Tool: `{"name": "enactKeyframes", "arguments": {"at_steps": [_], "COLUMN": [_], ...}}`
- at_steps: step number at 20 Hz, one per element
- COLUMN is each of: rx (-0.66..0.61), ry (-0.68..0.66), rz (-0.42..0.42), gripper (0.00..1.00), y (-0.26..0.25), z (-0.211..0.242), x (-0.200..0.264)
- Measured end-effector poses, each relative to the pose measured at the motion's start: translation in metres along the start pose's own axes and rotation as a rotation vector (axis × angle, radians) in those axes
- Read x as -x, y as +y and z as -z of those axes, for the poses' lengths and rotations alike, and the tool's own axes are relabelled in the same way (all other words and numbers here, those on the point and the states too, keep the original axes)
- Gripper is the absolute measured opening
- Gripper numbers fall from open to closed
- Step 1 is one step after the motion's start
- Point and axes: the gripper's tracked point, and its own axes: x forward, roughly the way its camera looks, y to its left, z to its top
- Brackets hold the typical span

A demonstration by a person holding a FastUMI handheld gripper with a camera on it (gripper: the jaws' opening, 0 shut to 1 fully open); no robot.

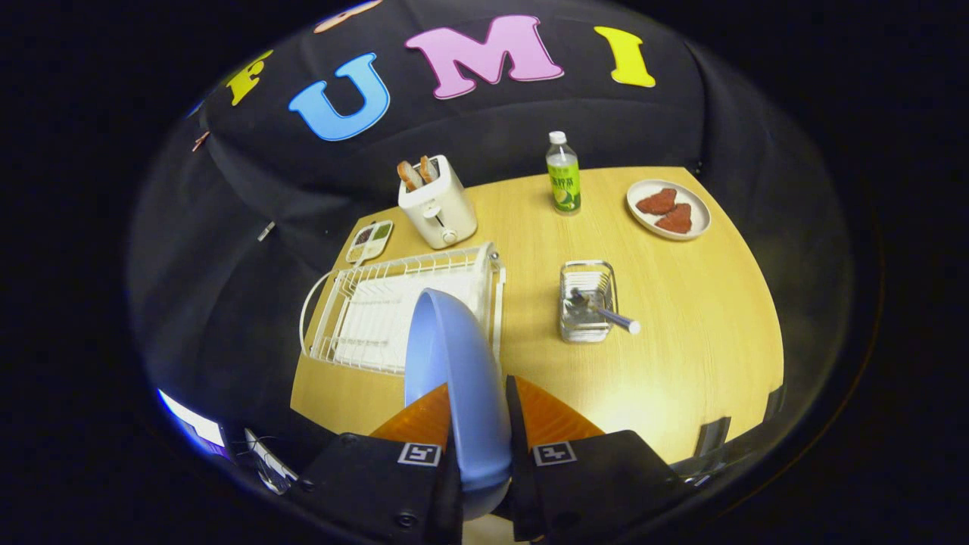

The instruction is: Take the plate from the dish rack, then take the spoon from the basket and place it into the plate.

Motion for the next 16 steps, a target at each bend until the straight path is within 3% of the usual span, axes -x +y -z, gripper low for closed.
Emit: {"name": "enactKeyframes", "arguments": {"at_steps": [7,13,16], "rx": [-0.111,-0.24,-0.304], "ry": [0.086,0.116,0.122], "rz": [-0.014,-0.159,-0.175], "gripper": [0.29,0.29,0.29], "y": [-0.046,-0.054,-0.075], "z": [0.08,0.109,0.116], "x": [-0.014,-0.067,-0.079]}}
